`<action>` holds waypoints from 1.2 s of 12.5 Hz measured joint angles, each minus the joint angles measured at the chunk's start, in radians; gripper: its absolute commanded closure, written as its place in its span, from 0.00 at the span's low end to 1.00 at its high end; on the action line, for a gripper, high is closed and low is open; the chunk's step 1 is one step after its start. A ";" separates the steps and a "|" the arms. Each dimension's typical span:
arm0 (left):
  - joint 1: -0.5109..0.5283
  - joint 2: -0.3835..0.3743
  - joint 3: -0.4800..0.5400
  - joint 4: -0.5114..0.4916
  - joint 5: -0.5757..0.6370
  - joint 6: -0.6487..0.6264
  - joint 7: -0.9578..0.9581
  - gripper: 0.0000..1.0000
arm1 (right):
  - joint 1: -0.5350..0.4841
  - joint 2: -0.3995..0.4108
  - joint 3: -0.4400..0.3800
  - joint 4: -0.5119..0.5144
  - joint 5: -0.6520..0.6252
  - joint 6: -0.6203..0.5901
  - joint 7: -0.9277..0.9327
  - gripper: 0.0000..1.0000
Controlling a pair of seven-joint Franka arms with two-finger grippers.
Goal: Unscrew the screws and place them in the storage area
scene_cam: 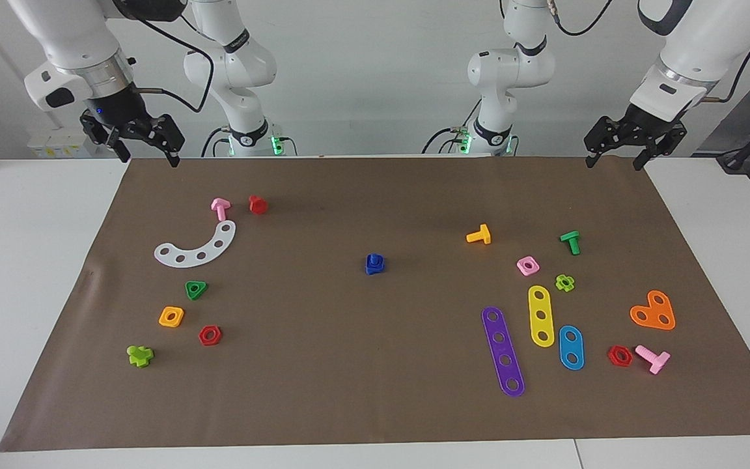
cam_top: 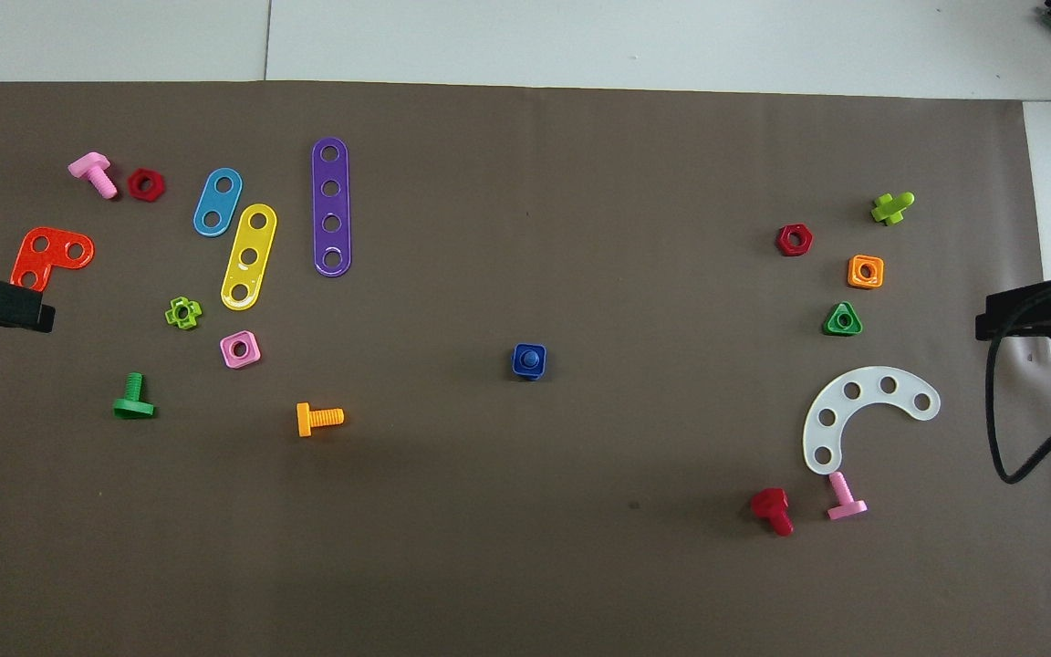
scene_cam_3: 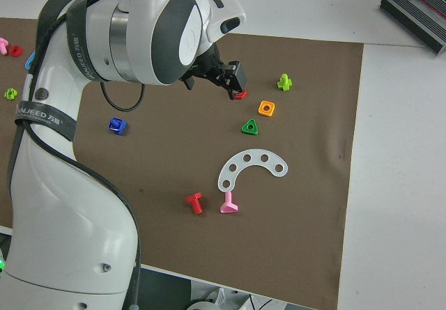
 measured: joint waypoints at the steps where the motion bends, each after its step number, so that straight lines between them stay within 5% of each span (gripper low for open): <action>1: 0.000 0.000 0.000 0.000 0.000 0.002 0.000 0.00 | 0.000 0.000 0.000 0.000 0.000 0.000 0.000 0.00; 10: -0.012 -0.003 -0.023 -0.029 0.000 0.061 -0.004 0.00 | 0.000 0.000 0.000 0.000 0.000 0.000 0.000 0.00; 15: -0.169 -0.021 -0.038 -0.167 0.000 0.212 -0.157 0.01 | 0.000 0.000 0.000 0.000 0.000 0.000 0.000 0.00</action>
